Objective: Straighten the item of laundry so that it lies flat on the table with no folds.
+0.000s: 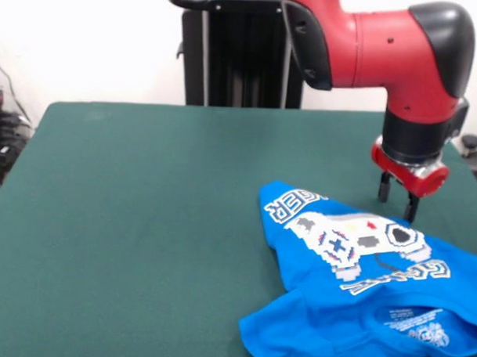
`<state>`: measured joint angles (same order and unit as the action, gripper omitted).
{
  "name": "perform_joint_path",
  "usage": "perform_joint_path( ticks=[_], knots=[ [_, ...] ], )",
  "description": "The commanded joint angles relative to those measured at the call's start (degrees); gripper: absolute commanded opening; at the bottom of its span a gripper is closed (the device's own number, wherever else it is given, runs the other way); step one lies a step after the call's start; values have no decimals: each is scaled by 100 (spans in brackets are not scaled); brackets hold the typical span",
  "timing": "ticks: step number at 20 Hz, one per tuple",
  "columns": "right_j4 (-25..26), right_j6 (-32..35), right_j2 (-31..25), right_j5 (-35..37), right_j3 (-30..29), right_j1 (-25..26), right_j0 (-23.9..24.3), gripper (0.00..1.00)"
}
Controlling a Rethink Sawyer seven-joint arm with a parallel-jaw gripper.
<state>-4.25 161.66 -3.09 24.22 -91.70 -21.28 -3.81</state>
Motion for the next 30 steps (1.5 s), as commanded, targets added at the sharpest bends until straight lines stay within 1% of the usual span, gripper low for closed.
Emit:
perform_joint_path(
  ticks=[1, 5, 10, 16, 19, 24, 27, 30],
  knots=[
    [66, 391, -7, -479, 445, 952, -446, 100],
    [26, 388, -65, -680, 330, 834, -429, 100],
    [-23, 483, -47, -764, 159, 609, -508, 100],
    [5, 435, -183, -1105, 111, 647, -428, 100],
    [8, 452, -233, -1183, 22, 560, -414, 100],
    [-98, 554, -113, -720, -144, 123, -563, 100],
    [-103, 581, 46, -590, -43, 85, -670, 100],
    [-144, 567, 49, -552, -9, 69, -666, 100]
  ],
)
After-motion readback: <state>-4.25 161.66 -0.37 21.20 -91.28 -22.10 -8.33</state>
